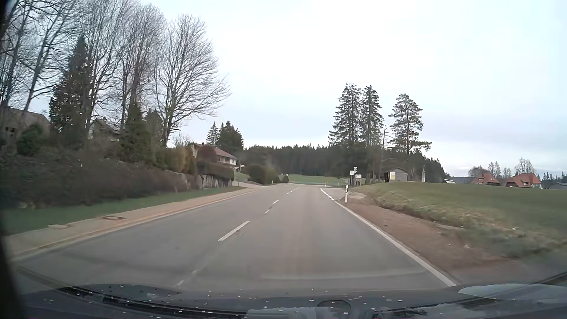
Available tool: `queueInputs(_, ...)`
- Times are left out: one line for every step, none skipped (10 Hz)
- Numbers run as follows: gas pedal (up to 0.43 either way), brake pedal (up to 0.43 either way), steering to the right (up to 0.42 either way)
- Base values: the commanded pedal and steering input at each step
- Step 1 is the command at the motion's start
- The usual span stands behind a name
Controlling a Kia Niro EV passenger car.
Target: Follow the waypoints while adhering to traffic rules and regulations
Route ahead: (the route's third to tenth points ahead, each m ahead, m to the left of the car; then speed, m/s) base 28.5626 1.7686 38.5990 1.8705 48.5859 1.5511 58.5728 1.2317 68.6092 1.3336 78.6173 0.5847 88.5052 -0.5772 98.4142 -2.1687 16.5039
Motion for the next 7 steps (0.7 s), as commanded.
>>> queueInputs(0.138, 0.000, 0.000)
queueInputs(0.130, 0.000, 0.000)
queueInputs(0.118, 0.000, 0.000)
queueInputs(0.098, 0.000, 0.000)
queueInputs(0.087, 0.000, 0.000)
queueInputs(0.087, 0.000, 0.000)
queueInputs(0.087, 0.000, 0.000)
